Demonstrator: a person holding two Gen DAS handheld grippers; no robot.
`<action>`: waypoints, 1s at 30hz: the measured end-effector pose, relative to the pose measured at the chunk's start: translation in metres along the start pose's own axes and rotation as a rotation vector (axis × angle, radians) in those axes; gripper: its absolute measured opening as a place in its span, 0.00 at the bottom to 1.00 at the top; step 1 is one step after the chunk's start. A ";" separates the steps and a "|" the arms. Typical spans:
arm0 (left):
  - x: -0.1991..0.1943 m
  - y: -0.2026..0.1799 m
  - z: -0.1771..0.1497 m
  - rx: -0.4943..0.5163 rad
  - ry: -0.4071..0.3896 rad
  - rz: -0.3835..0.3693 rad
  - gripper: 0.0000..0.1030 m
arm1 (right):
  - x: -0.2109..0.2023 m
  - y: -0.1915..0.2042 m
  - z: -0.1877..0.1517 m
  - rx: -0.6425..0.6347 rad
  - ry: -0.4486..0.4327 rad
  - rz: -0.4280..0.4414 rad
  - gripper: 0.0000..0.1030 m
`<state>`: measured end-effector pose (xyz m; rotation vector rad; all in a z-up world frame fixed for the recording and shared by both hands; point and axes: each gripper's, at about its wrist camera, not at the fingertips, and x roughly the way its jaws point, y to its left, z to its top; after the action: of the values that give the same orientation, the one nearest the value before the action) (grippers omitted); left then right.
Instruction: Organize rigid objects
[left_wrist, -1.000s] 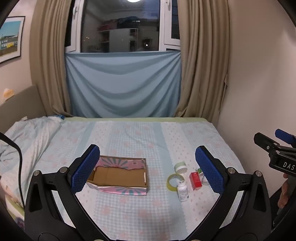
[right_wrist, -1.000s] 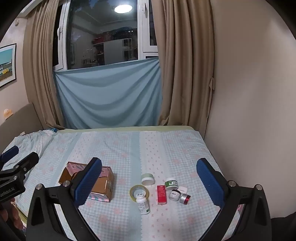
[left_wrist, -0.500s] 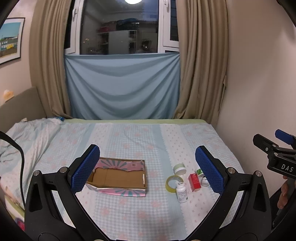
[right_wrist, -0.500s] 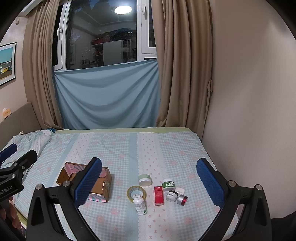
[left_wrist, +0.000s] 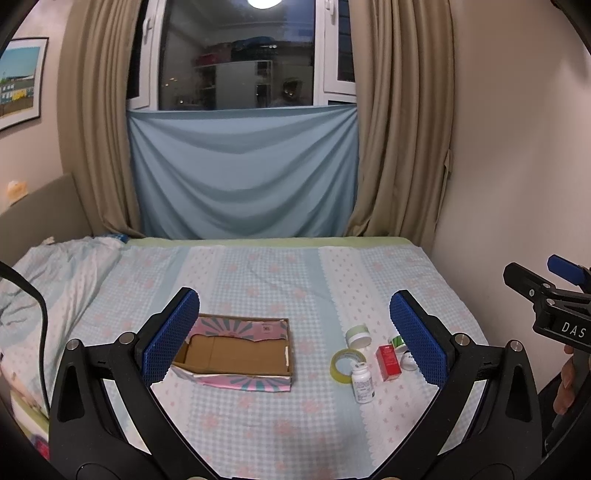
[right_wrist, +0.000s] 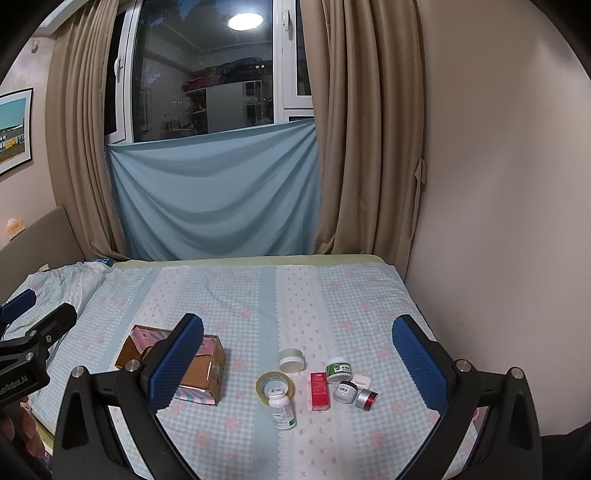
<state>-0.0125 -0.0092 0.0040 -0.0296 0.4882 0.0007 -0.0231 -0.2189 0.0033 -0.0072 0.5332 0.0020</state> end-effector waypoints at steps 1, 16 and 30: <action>0.000 -0.001 0.000 0.000 -0.001 0.000 0.99 | 0.000 -0.001 0.000 0.005 0.001 0.003 0.99; -0.007 0.005 0.000 0.004 -0.003 0.005 0.99 | -0.001 -0.005 0.003 0.014 -0.006 0.003 0.99; -0.008 0.007 0.004 0.009 -0.017 0.012 0.99 | -0.002 -0.007 0.000 0.030 -0.007 0.002 0.99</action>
<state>-0.0183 -0.0016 0.0110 -0.0182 0.4714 0.0106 -0.0250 -0.2255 0.0039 0.0229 0.5265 -0.0038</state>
